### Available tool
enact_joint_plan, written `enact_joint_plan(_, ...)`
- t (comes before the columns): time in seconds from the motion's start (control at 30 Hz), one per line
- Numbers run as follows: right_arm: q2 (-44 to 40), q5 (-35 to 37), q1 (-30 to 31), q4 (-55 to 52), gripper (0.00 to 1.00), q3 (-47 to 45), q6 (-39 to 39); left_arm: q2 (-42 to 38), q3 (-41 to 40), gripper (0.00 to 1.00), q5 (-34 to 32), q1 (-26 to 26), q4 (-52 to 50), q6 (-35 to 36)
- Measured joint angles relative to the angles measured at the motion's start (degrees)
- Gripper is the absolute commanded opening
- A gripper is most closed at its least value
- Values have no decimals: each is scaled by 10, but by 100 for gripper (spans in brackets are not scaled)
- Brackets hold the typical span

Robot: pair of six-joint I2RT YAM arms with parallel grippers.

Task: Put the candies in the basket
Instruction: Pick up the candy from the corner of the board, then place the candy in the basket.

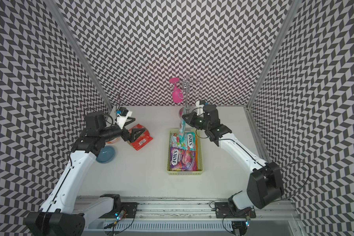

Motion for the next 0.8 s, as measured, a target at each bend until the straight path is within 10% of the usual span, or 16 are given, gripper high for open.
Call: enact_joint_plan(0.8,43,53,-47,76,0,-213,-73,1,-6,99,17,11,1,-3)
